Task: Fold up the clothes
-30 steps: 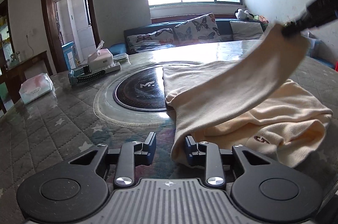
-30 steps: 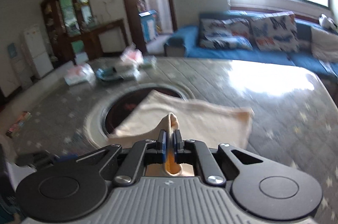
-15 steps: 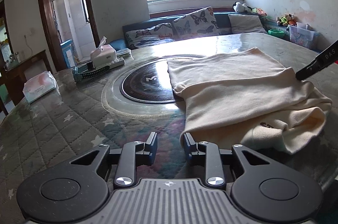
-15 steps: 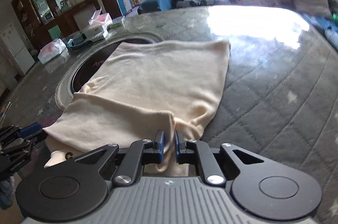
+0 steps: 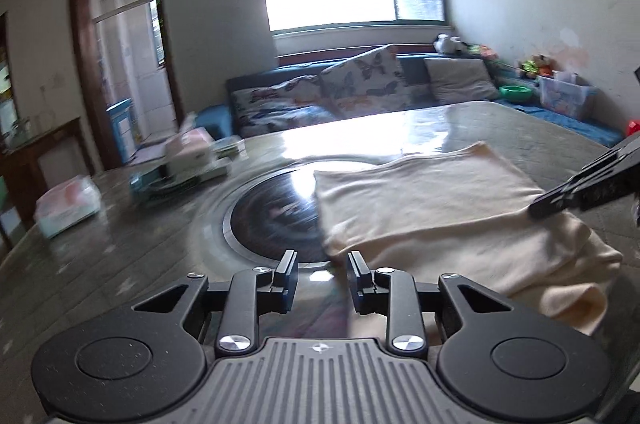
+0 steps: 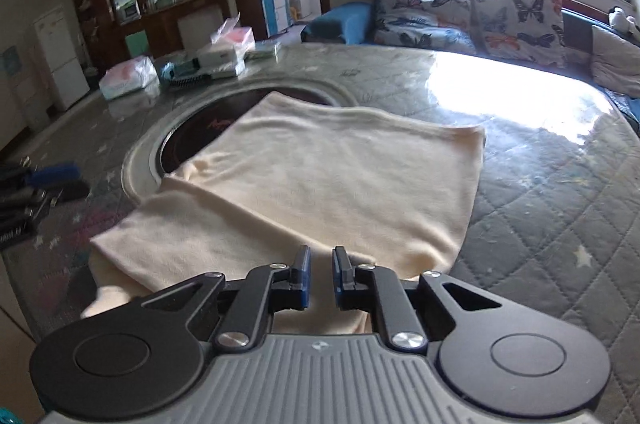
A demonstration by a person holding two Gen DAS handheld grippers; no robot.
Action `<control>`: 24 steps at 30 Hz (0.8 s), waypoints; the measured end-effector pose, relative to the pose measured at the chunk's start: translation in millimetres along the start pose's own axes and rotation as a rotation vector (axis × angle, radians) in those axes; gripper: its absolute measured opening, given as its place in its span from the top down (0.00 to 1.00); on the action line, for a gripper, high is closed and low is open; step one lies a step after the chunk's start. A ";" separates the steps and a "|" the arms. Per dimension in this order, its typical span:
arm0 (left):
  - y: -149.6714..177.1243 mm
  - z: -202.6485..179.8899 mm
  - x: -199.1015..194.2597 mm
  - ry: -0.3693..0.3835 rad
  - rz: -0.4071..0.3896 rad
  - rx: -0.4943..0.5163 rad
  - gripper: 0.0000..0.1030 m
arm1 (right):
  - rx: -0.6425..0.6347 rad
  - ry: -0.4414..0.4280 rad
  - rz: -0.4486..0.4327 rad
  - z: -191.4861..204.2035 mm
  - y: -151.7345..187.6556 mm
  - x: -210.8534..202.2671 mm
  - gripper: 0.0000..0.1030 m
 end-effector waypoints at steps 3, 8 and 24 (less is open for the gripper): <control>-6.8 -14.6 18.8 0.032 0.003 0.033 0.71 | 0.006 -0.017 0.018 -2.6 3.3 1.1 0.90; -10.1 -36.8 46.9 0.079 0.026 0.074 0.71 | 0.030 -0.053 0.045 -10.5 10.2 -7.0 0.89; -17.2 -77.8 53.2 0.180 0.037 0.133 0.70 | 0.063 -0.057 0.103 -28.2 54.4 -42.2 0.88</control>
Point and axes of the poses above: each gripper's, at about its wrist camera, not at the fingertips, and x roughly the way its jaws point, z to its left, y to its underside, the point moved 4 cm from there along x, roughly the way its jaws point
